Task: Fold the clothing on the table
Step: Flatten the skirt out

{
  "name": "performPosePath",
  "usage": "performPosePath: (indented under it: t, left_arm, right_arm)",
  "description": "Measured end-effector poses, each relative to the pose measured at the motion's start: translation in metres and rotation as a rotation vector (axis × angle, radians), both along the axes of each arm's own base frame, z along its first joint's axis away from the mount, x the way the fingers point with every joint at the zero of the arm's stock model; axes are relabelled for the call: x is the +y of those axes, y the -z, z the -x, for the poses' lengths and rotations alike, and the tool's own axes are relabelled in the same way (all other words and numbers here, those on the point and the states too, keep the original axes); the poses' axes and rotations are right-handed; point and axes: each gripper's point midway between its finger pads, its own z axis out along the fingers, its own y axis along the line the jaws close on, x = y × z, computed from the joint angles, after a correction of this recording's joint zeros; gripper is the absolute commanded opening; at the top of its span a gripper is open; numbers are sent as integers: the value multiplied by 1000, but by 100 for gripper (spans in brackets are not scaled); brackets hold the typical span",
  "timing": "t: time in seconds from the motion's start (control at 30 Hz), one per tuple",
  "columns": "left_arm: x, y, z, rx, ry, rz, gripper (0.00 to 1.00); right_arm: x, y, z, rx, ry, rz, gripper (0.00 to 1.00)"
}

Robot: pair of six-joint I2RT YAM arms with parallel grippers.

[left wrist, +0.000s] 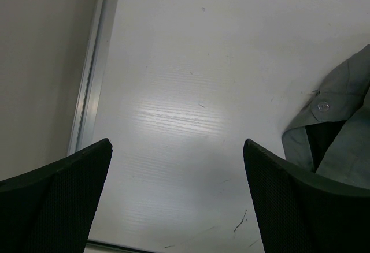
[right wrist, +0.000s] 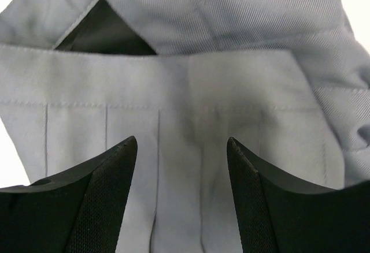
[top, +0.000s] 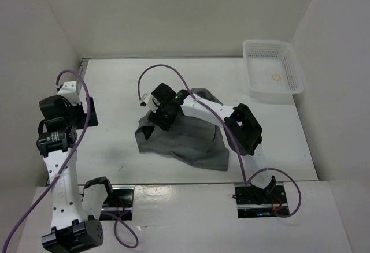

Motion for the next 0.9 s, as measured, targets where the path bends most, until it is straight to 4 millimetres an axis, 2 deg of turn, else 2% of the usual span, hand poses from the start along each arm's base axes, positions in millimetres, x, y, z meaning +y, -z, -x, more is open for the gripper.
performPosePath:
  t: [0.27,0.37,0.67,0.7,0.73,0.77,0.8,0.83,0.9]
  left_arm:
    - [0,-1,0,-4,2,5,100]
    - [-1,-1,-1,-6,7,8,100]
    - [0,-2,0,-13,3,8,100]
    - [0,-3,0,-14,4,7,100]
    - [0,-3,1,-15,3,7,100]
    - [0,-3,1,-15,3,7,100]
    - [0,-3,1,-15,3,7,100]
    - [0,-3,1,-15,3,7,100]
    - [0,-3,1,-15,3,7,100]
  right_arm:
    - [5,10,-12,-38,-5,15,67]
    - [5,13,-14,-42,-8,22,61]
    - [5,34,-18,-38,-12,56,36]
    - [5,37,-18,-37,-12,61,32]
    - [6,40,-19,-36,-12,64,22]
    - [6,43,-20,-36,-14,68,16]
    - [5,45,-20,-34,-13,74,5]
    - [5,47,-20,-33,-10,76,0]
    - [6,45,-23,-43,-7,76,0]
